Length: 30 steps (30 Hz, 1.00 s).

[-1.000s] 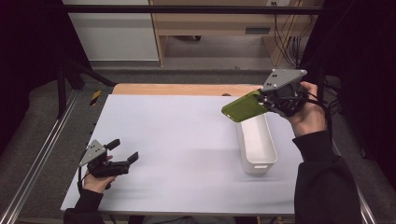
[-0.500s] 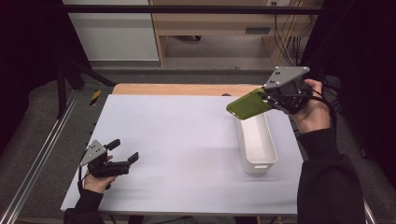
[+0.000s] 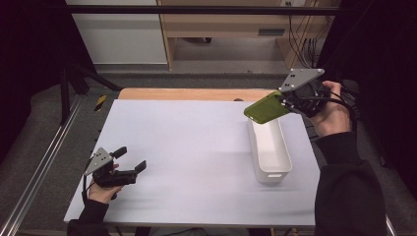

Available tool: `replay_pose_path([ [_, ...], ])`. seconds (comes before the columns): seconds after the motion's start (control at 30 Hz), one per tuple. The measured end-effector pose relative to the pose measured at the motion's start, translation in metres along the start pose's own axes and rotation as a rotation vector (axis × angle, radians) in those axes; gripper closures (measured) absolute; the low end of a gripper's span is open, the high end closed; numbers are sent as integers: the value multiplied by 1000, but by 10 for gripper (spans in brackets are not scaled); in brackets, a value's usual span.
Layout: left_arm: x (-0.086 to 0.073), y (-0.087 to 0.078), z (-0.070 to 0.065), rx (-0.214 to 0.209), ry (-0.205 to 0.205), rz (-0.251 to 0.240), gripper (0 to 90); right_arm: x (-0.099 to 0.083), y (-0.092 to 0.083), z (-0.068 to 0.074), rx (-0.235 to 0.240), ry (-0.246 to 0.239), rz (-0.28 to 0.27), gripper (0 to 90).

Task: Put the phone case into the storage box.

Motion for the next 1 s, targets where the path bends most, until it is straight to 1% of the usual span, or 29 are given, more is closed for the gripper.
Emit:
replay_pose_path([
  [0.13,0,0,0,0,1,0,33,-2,1,-1,1,-32,5,794],
  [0.37,0,0,0,-2,4,3,33,-9,7,-4,-4,-59,33,794],
  [0.4,-1,0,0,-2,4,3,33,-10,8,-5,0,-71,35,794],
  [0.47,-1,0,0,-1,3,4,33,-12,10,-5,-1,-82,34,794],
  [0.83,-1,0,0,-1,3,5,33,-16,25,-7,24,-147,52,794],
  [1.0,-1,0,0,-3,5,7,33,-18,29,-8,34,-167,62,794],
])
Point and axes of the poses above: each handheld gripper's, and its own axes: y roughly forward along the jaws, x roughly out of its top, z roughly to its left, the point moved 3 cm from there along y, roughly forward along the jaws, and after that the axes turned 15 degrees about -z, right-handed, at the moved point
